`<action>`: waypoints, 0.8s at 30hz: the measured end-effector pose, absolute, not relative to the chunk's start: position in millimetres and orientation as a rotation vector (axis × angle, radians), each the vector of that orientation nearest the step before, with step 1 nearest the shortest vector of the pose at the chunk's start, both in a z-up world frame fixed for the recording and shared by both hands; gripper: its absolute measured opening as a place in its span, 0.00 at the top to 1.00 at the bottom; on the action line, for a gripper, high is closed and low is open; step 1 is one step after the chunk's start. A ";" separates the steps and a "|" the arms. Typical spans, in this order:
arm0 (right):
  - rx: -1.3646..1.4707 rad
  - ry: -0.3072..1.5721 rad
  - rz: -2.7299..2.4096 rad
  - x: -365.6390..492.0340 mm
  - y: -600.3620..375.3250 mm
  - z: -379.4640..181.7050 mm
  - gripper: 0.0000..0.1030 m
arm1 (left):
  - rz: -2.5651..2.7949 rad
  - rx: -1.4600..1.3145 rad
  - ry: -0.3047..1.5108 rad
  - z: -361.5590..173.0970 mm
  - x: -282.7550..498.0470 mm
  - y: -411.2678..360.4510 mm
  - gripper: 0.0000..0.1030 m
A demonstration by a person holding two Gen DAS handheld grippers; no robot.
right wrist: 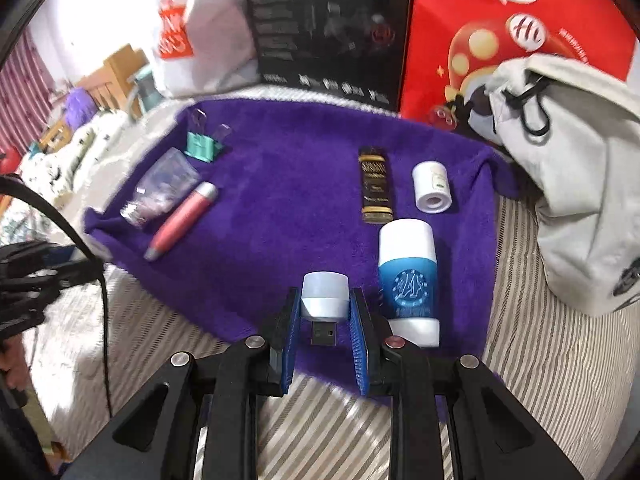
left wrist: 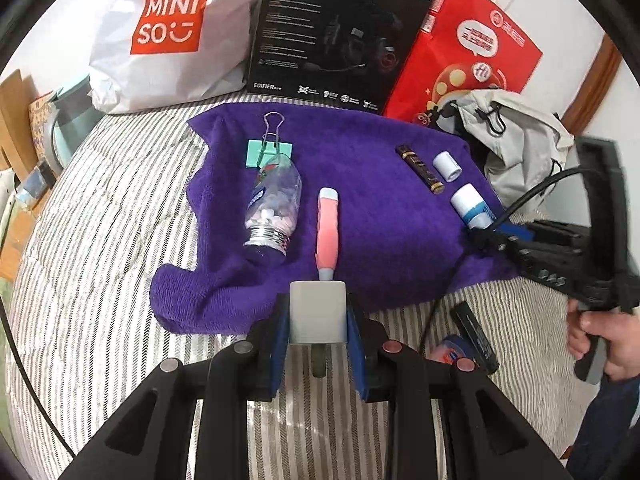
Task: Organize rigid objects
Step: 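Carry the USB light with the right tool onto the towel and open while the left tool carries the charger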
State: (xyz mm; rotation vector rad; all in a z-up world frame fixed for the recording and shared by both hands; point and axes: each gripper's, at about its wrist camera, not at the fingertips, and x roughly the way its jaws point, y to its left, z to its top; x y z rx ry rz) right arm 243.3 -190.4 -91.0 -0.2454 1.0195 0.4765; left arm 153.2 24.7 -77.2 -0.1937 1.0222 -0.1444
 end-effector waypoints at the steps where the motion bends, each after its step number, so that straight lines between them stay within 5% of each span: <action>1: -0.248 1.031 0.477 247.3 -188.2 -95.4 0.77 | -0.150 -0.197 1.020 -77.4 154.3 24.7 0.75; 18: -0.344 1.109 0.497 262.1 -173.2 -114.6 0.76 | -0.169 -0.235 1.005 -77.8 157.9 38.9 0.75; 24: -0.356 1.152 0.492 263.3 -173.9 -112.3 0.67 | -0.154 -0.241 0.999 -75.4 157.9 46.1 0.75</action>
